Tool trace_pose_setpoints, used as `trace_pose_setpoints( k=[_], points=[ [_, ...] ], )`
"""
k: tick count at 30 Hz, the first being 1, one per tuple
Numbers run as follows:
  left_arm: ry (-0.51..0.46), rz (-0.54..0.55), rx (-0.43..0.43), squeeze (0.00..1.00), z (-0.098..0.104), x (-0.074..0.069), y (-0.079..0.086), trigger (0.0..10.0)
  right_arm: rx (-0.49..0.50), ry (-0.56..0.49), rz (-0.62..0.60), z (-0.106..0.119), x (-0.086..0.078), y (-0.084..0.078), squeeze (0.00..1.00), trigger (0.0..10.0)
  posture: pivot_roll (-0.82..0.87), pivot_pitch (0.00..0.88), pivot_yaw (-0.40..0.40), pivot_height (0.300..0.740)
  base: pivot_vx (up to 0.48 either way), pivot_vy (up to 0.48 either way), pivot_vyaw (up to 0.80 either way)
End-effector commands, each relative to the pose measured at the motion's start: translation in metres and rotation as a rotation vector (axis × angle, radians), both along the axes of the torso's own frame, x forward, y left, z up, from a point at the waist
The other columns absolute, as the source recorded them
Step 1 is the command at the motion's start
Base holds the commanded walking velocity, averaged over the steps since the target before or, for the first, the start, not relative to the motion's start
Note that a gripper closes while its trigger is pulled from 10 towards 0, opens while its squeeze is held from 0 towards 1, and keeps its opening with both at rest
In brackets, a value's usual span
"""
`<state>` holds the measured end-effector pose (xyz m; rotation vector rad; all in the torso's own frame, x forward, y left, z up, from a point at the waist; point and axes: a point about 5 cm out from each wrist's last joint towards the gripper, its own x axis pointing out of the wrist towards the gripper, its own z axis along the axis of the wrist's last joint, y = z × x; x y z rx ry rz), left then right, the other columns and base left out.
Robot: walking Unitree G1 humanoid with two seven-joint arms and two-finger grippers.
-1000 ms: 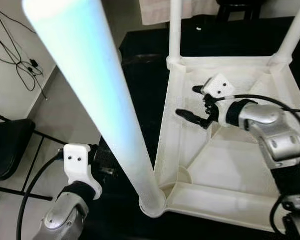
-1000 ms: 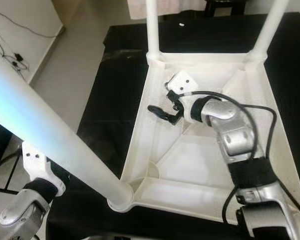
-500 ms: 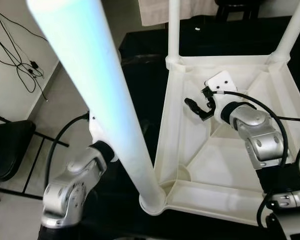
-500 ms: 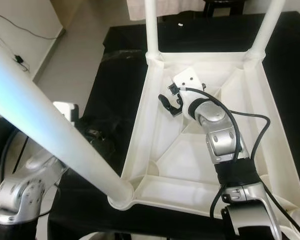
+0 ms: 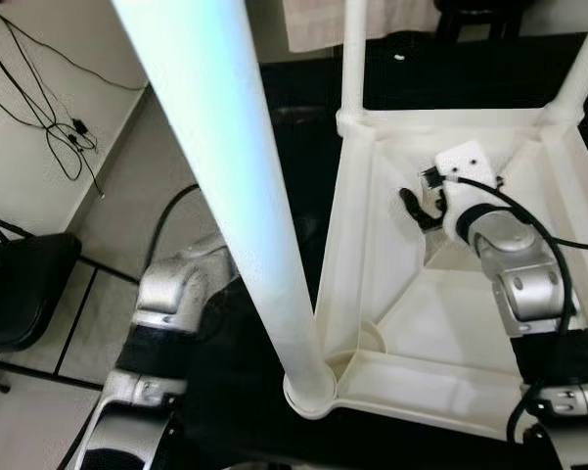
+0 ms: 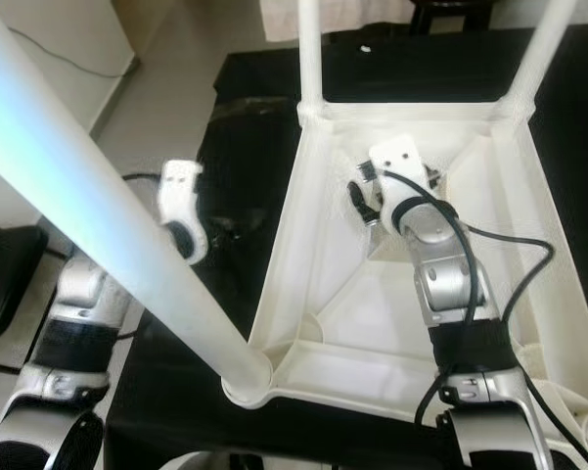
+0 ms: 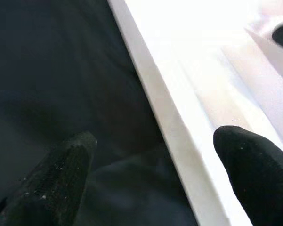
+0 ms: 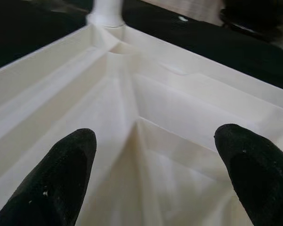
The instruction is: Building children table
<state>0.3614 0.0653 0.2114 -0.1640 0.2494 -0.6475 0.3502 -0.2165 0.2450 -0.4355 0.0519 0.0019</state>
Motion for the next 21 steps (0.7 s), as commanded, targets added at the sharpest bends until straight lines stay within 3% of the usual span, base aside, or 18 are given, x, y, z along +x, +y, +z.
trace_pose_setpoints(
  k=[1,5,10,13,17,18,20,21],
  points=[
    [0.027,-0.007,0.023,0.00,-0.009,0.002,0.000,10.0,0.009,0.004,-0.015,-0.002,-0.002,0.001,0.00,10.0,-0.10,0.203,0.154,0.740,0.000,0.000,0.00],
    [0.028,-0.122,0.067,0.00,-0.006,0.005,-0.016,10.0,0.034,0.004,-0.055,-0.001,-0.003,-0.001,0.00,10.0,-0.10,0.214,0.160,0.740,0.000,0.000,0.00],
    [0.038,-0.137,0.138,0.00,-0.011,0.008,-0.021,10.0,0.044,0.004,-0.068,-0.001,-0.003,-0.003,0.00,10.0,-0.10,0.217,0.165,0.740,0.000,0.000,0.00],
    [0.101,-0.035,0.228,0.00,-0.023,0.015,-0.013,10.0,0.059,0.009,-0.080,0.000,-0.003,-0.004,0.00,10.0,-0.10,0.221,0.170,0.740,0.000,0.000,0.00],
    [0.154,0.055,0.267,0.00,-0.031,0.019,-0.003,10.0,0.062,0.010,-0.087,0.000,-0.004,-0.006,0.00,10.0,-0.10,0.222,0.170,0.740,0.000,0.000,0.00],
    [0.179,0.116,0.268,0.00,-0.036,0.020,0.006,4.5,0.061,0.012,-0.092,0.000,-0.004,-0.007,0.00,10.0,-0.10,0.224,0.168,0.740,0.000,0.000,0.00],
    [0.192,0.154,0.266,0.00,-0.038,0.021,0.011,4.5,0.060,0.012,-0.095,0.000,-0.004,-0.009,0.00,10.0,-0.09,0.223,0.167,0.740,0.000,0.000,0.00],
    [0.208,0.201,0.255,0.00,-0.041,0.021,0.018,0.0,0.062,0.014,-0.099,0.000,-0.004,-0.010,0.00,10.0,-0.09,0.224,0.165,0.740,0.000,0.000,0.00]
  ],
)
